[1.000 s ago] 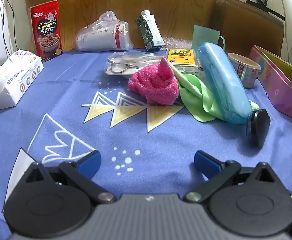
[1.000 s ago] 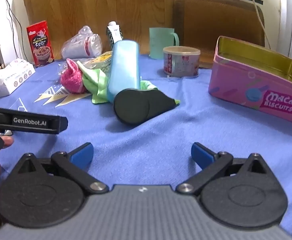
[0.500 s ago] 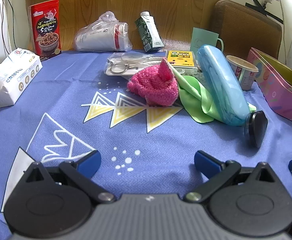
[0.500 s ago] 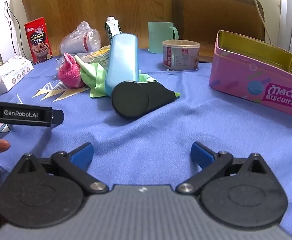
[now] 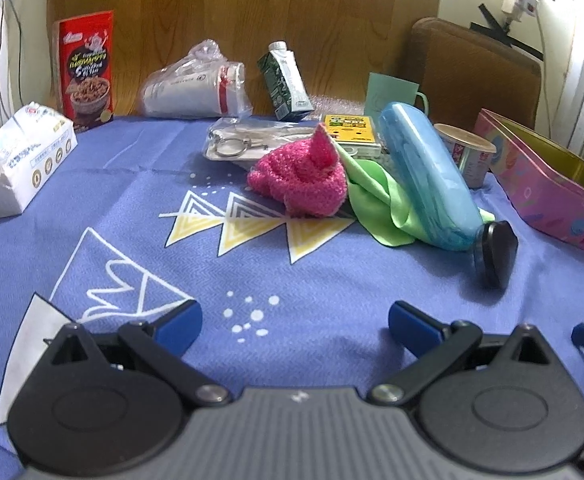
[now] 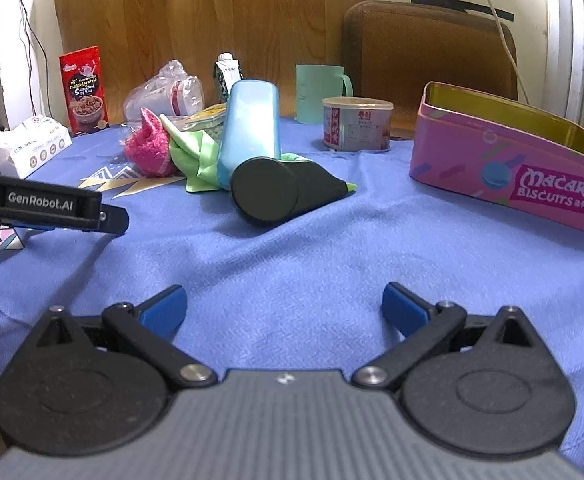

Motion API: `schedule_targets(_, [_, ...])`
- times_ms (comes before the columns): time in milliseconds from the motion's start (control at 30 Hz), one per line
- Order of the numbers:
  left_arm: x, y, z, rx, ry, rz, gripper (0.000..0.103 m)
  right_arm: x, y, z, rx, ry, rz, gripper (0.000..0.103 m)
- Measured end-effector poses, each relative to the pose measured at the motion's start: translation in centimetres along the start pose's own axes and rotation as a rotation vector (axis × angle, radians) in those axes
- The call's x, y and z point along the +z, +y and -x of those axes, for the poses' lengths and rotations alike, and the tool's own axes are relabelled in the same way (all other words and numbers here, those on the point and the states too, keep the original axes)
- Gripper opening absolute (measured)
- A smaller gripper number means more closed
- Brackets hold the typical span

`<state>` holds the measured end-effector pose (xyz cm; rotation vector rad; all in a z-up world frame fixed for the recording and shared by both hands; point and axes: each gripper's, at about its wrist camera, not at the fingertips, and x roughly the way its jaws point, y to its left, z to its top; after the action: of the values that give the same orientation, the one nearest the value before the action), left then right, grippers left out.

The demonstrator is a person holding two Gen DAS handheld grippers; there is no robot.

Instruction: Organize soft objects

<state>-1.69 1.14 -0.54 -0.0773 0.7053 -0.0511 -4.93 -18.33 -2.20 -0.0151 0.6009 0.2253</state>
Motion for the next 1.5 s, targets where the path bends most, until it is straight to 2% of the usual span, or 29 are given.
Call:
schedule_targets(167, [-0.7, -0.4, 0.1, 0.013, -0.021, -0.071, 0.103, 0.2, 0.1, -0.2, -0.008, 0.004, -0.002, 0.103])
schedule_targets(367, [0.1, 0.7, -0.1, 0.0, -0.017, -0.04, 0.103, 0.4, 0.1, -0.3, 0.002, -0.009, -0.012, 0.103])
schedule_targets(533, [0.4, 2.0, -0.5, 0.023, -0.023, -0.005, 0.103, 0.8, 0.3, 0.1, 0.007, -0.052, -0.01, 0.103])
schedule_targets(767, [0.0, 1.6, -0.7, 0.038, -0.033, -0.052, 0.103, 0.9, 0.4, -0.7, 0.02, -0.03, -0.02, 0.103])
schedule_targets(1233, [-0.1, 1.4, -0.7, 0.031, -0.033, -0.062, 0.103, 1.4, 0.2, -0.5, 0.027, -0.064, -0.034, 0.103])
schedule_targets(1300, [-0.1, 1.4, -0.7, 0.029, -0.034, -0.061, 0.103, 1.5, 0.0, -0.5, 0.023, -0.073, -0.045, 0.098])
schedule_targets(1500, [-0.1, 1.4, -0.7, 0.027, -0.034, -0.062, 0.103, 1.6, -0.3, -0.4, 0.027, -0.077, -0.065, 0.094])
